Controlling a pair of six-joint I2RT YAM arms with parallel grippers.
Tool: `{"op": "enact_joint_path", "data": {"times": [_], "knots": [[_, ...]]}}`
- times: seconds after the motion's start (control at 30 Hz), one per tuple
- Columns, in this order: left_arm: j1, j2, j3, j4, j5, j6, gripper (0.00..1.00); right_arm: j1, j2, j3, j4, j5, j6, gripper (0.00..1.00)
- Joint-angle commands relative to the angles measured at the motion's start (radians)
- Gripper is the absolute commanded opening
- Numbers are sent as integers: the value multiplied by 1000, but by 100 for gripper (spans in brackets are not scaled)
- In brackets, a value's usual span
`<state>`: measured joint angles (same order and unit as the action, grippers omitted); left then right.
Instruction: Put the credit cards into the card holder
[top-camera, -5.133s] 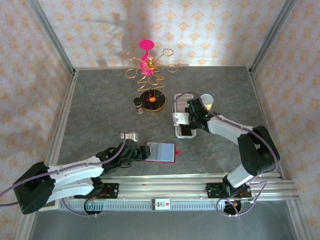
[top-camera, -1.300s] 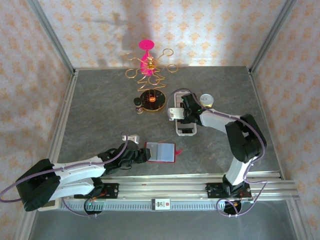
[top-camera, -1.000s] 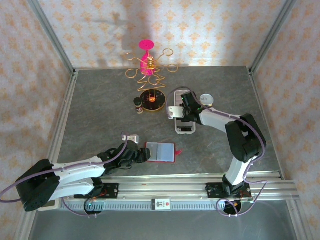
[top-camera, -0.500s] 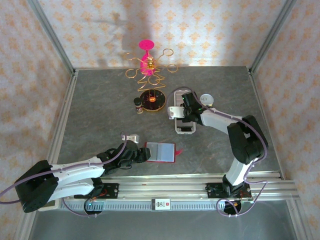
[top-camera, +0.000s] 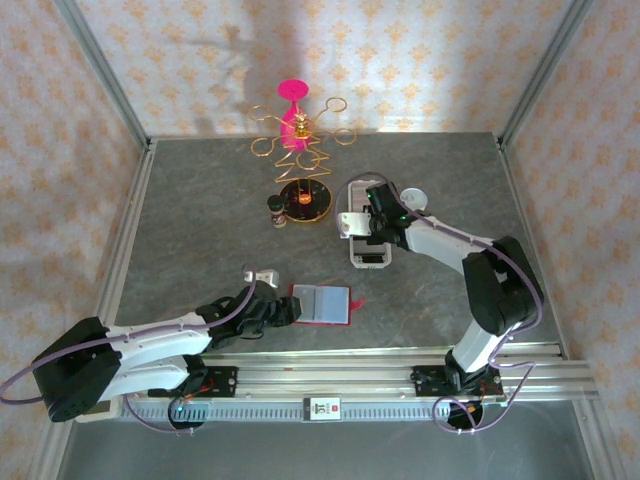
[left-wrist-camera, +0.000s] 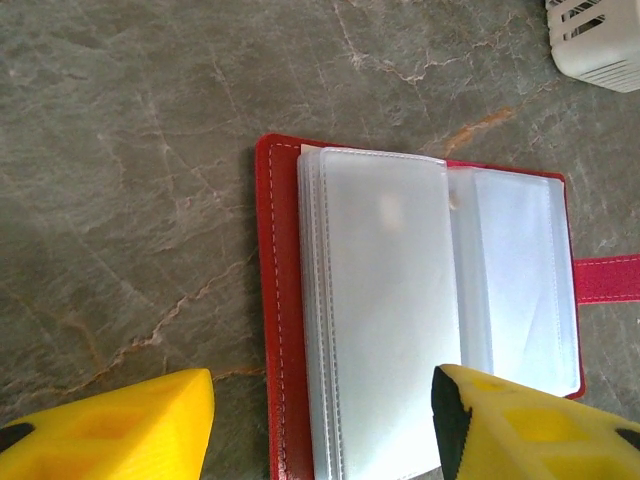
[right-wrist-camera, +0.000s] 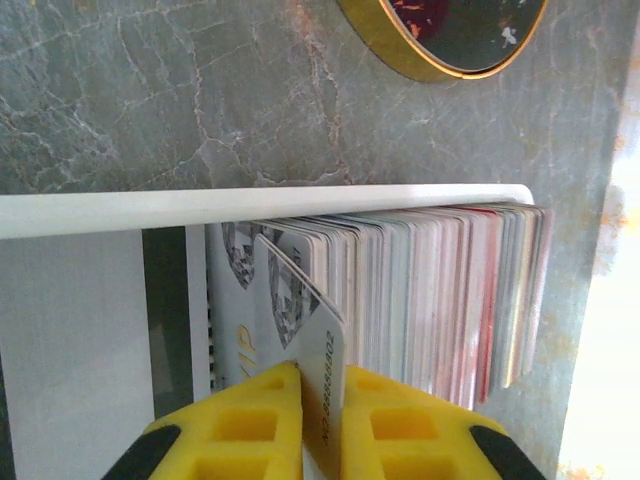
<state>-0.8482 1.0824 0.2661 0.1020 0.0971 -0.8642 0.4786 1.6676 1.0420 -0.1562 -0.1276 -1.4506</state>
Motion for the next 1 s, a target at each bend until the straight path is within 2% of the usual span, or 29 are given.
{"op": "enact_joint_path", "data": {"times": [0.0,0.13,0.33,0.57,0.8,0.97], "knots": [[9,5,4,7,-6,8,62,-7,-46,-4,6,11,17,13],[8,2,5,4,-9,12,64,-7,-47,5,-25,-5,25,11],[8,12,12,-8,-10,22,65,-9,-56,42,-140,-50,53,1],[9,17,52,-78,-39,53,69,-7,-158,85,-296,-195,245,0],[8,34,90,-127,-57,72,69,-5,-337,39,-283,-275,598,0],[8,60,120,-158,-81,82,68,-5,-435,3,-225,-326,1014,0]]}}
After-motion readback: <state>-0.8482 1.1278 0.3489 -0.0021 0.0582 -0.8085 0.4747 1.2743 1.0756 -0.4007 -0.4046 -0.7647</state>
